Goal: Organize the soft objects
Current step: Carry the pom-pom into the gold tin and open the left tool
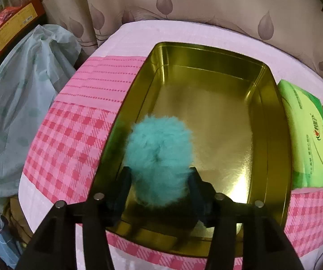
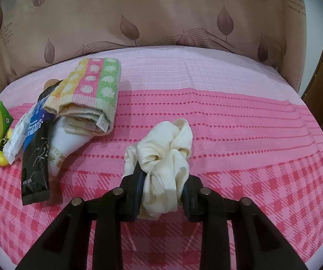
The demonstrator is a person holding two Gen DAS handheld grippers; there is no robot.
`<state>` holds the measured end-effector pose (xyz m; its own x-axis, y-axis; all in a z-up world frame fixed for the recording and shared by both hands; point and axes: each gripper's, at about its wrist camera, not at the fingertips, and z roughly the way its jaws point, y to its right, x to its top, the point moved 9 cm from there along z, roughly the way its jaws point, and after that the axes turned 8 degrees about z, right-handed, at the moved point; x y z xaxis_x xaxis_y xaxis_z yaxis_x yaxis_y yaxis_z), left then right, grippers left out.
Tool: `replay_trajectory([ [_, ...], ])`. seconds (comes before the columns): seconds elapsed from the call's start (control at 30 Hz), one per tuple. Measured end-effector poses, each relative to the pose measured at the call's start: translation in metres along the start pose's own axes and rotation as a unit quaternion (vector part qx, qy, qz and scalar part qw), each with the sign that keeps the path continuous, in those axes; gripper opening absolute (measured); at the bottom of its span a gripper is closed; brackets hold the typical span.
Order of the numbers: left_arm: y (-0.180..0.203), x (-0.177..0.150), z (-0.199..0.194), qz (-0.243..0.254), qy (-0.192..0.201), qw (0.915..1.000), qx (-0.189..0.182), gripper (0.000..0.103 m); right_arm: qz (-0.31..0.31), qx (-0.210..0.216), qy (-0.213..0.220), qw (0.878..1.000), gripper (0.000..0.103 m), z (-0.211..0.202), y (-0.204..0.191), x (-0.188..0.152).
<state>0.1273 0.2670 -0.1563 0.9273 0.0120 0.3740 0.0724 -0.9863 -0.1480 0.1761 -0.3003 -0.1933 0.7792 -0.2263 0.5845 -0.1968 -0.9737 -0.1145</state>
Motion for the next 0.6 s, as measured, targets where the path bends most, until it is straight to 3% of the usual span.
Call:
replay_trajectory([
  [0.27,-0.005,-0.003,-0.008,-0.017,0.017,0.9997,-0.005,0.056,-0.004,-0.006,0.001,1.000,0.029,0.002,0.011,0.003],
  [0.6,0.004,-0.001,-0.043,-0.038,0.084,0.9957,0.008,0.056,-0.001,-0.002,0.001,1.000,0.027,0.001,0.004,0.001],
])
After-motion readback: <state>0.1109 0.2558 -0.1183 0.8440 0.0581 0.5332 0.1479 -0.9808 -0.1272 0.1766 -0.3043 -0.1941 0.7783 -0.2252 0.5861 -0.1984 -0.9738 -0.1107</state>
